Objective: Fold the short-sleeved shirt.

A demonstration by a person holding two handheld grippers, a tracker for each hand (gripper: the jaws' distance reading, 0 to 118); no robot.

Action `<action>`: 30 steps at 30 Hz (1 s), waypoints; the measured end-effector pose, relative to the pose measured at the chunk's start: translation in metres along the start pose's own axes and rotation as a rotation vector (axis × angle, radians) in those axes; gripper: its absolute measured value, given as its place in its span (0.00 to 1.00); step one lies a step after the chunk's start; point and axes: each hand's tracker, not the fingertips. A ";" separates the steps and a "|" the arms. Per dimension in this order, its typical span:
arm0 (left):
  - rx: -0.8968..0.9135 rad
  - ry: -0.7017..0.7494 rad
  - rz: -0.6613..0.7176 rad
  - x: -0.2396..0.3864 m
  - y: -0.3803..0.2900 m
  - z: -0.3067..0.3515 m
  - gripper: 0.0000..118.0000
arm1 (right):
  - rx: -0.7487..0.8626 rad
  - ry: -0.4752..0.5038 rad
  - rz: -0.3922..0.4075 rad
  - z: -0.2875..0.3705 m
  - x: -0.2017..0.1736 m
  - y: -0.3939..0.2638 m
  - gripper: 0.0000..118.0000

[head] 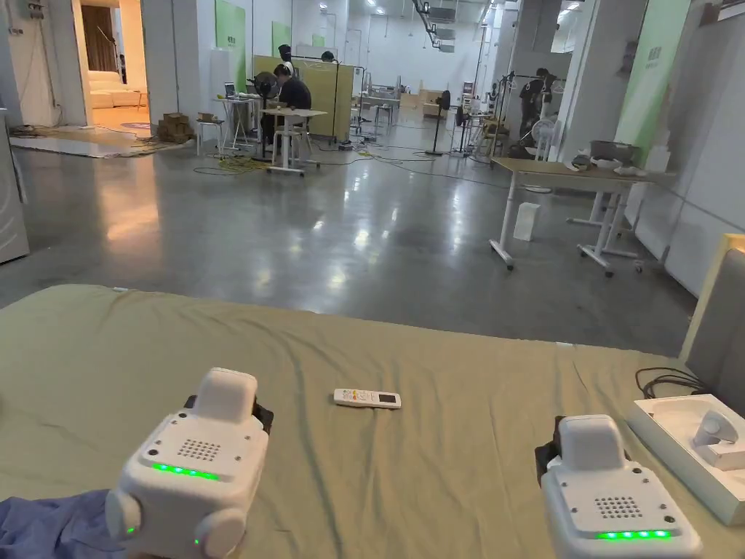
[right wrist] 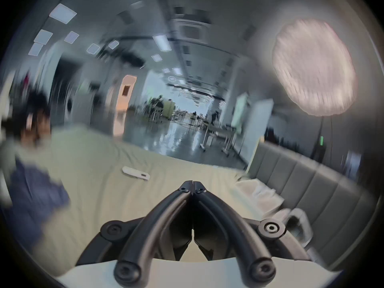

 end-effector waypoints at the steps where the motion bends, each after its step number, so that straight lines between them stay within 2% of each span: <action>1: -0.003 0.013 0.091 -0.004 0.001 0.002 0.06 | -0.016 -0.006 -0.079 -0.010 0.000 -0.011 0.00; 3: -0.003 0.016 0.252 -0.021 -0.017 -0.020 0.07 | -0.025 -0.022 -0.195 -0.015 0.000 -0.017 0.00; 6: -0.005 0.035 0.200 -0.033 -0.013 -0.024 0.06 | -0.019 -0.034 -0.277 -0.012 -0.003 -0.017 0.00; 8: -0.013 0.026 0.141 -0.037 -0.020 -0.022 0.06 | -0.052 0.007 -0.257 -0.014 -0.008 -0.015 0.00; 11: -0.127 0.001 0.059 -0.052 -0.023 -0.015 0.06 | -0.054 0.025 -0.146 -0.013 -0.026 -0.013 0.00; 15: -0.244 0.040 -0.003 -0.086 -0.029 -0.010 0.07 | -0.068 0.076 -0.123 -0.017 -0.051 -0.012 0.00; 17: -0.317 0.071 0.031 -0.108 -0.033 -0.010 0.07 | -0.069 0.100 -0.099 -0.020 -0.063 -0.015 0.00; 19: -0.376 0.091 0.067 -0.137 -0.037 -0.006 0.14 | -0.079 0.123 -0.069 -0.021 -0.077 -0.016 0.00; 20: -0.404 0.097 0.087 -0.150 -0.040 -0.004 0.23 | -0.086 0.129 -0.065 -0.023 -0.082 -0.018 0.00; 21: -0.432 0.119 0.115 -0.166 -0.045 -0.004 0.36 | -0.093 0.140 -0.061 -0.025 -0.087 -0.021 0.00; 22: -0.481 0.131 0.130 -0.181 -0.049 -0.004 0.42 | -0.102 0.149 -0.060 -0.026 -0.090 -0.022 0.00; 24: -0.541 0.170 0.159 -0.210 -0.059 -0.005 0.45 | -0.118 0.162 -0.052 -0.029 -0.098 -0.027 0.00; 26: -0.607 0.205 0.165 -0.234 -0.074 -0.006 0.52 | -0.136 0.178 -0.041 -0.032 -0.102 -0.031 0.00; 27: -0.654 0.194 0.192 -0.248 -0.082 -0.011 0.57 | -0.148 0.186 -0.035 -0.034 -0.104 -0.034 0.00; 30: -0.773 0.120 0.336 -0.279 -0.115 -0.019 0.58 | -0.180 0.198 -0.024 -0.040 -0.107 -0.044 0.00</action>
